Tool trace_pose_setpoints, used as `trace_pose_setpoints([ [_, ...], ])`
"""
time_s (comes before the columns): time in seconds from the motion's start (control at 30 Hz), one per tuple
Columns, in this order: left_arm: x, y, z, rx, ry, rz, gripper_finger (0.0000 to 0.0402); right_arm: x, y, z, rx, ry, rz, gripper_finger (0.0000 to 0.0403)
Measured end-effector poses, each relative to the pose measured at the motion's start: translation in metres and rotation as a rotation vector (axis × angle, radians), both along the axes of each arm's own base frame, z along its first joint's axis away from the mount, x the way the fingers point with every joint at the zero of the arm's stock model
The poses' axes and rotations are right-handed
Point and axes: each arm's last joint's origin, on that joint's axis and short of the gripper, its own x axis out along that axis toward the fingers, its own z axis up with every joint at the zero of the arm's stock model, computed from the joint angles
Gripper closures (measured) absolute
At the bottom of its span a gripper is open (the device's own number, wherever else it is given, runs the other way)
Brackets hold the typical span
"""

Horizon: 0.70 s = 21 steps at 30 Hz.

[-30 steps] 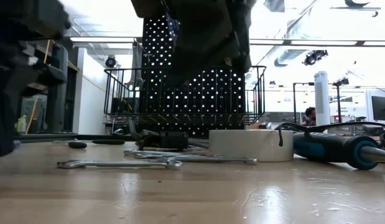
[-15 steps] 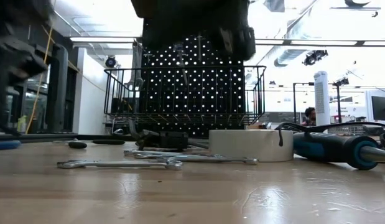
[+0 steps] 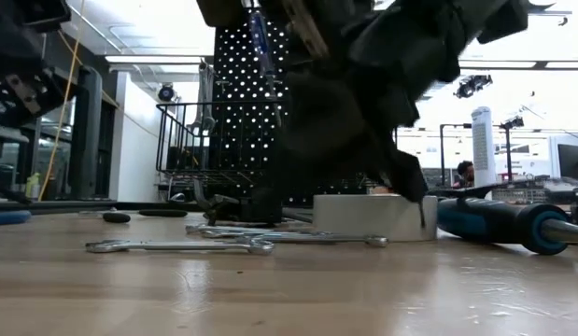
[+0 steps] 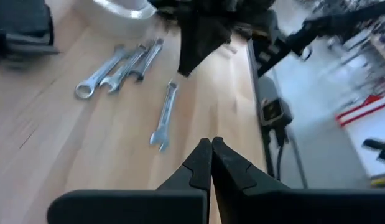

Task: Hang tools onto peg board
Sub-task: Hang the wrench on the peg board

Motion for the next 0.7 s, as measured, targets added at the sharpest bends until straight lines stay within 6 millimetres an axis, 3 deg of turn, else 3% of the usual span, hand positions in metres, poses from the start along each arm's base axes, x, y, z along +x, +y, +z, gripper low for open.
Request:
trace_pose_setpoints([
  [0.07, 0.001, 0.0, -0.002, 0.0, -0.004, 0.008, 0.0401, 0.001, 0.001, 0.007, 0.028, -0.016, -0.022, 0.0403],
  [0.2, 0.006, 0.0, -0.004, 0.002, -0.012, 0.034, 0.0401, -0.004, -0.002, -0.007, 0.007, 0.072, -0.051, 0.0403],
  [0.33, 0.009, -0.002, -0.01, 0.011, -0.001, 0.044, 0.0401, -0.003, -0.001, 0.0, 0.027, 0.053, -0.061, 0.0403],
  [0.53, 0.016, -0.008, -0.018, -0.002, 0.003, 0.052, 0.0402, -0.003, -0.001, -0.004, 0.001, 0.061, -0.041, 0.0403],
  [0.7, 0.02, -0.012, -0.023, -0.012, -0.006, 0.053, 0.0402, 0.001, 0.001, 0.002, -0.142, 0.059, 0.063, 0.0403],
])
